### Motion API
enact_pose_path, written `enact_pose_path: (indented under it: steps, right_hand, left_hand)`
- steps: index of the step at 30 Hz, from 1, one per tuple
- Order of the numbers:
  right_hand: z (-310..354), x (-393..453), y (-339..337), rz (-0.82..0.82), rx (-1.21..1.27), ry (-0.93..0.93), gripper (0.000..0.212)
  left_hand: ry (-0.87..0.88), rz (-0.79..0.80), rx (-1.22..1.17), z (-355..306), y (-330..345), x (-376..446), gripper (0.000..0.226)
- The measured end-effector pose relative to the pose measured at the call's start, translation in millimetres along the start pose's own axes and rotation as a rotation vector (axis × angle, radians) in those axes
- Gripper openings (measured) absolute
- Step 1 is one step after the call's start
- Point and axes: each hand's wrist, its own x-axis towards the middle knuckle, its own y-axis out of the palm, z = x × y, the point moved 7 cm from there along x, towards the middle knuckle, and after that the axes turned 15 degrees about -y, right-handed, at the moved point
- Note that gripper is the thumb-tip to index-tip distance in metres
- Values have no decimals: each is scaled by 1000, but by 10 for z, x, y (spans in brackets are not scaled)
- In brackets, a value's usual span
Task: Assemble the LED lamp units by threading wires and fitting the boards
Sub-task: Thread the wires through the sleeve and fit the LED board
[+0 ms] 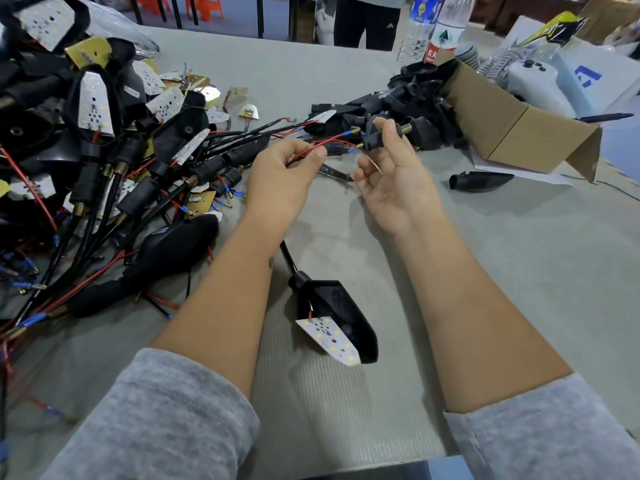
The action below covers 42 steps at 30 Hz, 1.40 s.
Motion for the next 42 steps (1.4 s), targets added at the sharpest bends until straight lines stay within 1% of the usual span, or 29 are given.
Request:
enact_pose_path:
  steps: [6, 12, 16, 20, 24, 30, 33, 36, 39, 42]
  right_hand:
    - [-10, -15, 15, 4, -41, 45, 20]
    - [-16, -27, 52, 33, -58, 60, 13]
    - [-36, -25, 66, 48, -81, 58, 11]
    - [-40, -23, 64, 48, -57, 63, 14]
    - [-22, -26, 48, 39, -12, 69, 12]
    - [-18, -30, 18, 9, 43, 85, 14]
    - [-10, -33, 7, 7, 52, 84, 14]
    - [-4, -37, 27, 40, 6, 68, 15]
    - [-17, -46, 86, 111, -95, 46, 16]
    - [-36, -53, 120, 147, -161, 34, 13]
  left_hand:
    - [-10, 10, -23, -1, -1, 2, 17]
    - [-35, -2, -138, 19, -49, 27, 19]
    - [-61, -22, -159, 30, -78, 38, 19]
    - [-69, -43, -153, 35, -101, 51, 21]
    - [-58, -32, -144, 34, -88, 39, 18]
    - [-29, -23, -33, 43, -44, 34, 17]
    - [-38, -29, -23, 40, -42, 27, 15]
    - [-39, -28, -29, 25, -40, 15, 13]
    - [-38, -23, -16, 2, -24, -14, 17]
    - [-70, -21, -7, -13, -5, -35, 17]
